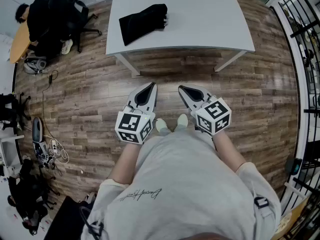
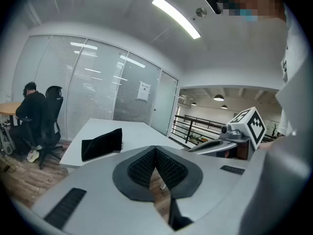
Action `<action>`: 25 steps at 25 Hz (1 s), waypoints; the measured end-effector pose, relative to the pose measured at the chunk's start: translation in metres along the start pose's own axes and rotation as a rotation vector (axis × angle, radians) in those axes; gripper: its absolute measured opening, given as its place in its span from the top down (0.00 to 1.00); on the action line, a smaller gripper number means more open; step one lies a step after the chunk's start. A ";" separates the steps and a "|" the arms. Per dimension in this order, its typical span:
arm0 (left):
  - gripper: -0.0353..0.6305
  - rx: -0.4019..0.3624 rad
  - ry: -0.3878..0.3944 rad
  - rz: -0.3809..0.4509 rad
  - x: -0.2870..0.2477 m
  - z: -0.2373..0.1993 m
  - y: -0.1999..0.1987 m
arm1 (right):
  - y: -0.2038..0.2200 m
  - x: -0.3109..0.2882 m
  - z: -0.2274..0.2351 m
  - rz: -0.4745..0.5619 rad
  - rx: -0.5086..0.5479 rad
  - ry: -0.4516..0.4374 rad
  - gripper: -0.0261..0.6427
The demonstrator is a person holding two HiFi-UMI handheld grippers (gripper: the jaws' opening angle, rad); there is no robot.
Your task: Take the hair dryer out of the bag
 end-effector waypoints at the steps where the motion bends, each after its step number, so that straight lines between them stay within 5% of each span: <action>1: 0.93 -0.001 0.002 0.001 0.001 0.000 0.000 | -0.001 0.000 -0.001 0.002 0.007 0.001 0.92; 25: 0.93 -0.002 -0.006 0.012 -0.015 0.025 0.000 | 0.001 0.010 0.011 -0.013 -0.009 -0.015 0.92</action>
Point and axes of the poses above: the fingertips, and each gripper's own axes: x backward along the fingers, z to its right, y out of its underside, the point moved 10 cm from there along x, backward along the fingers, and after that the axes turned 7 degrees about x, right-handed, at the moved point
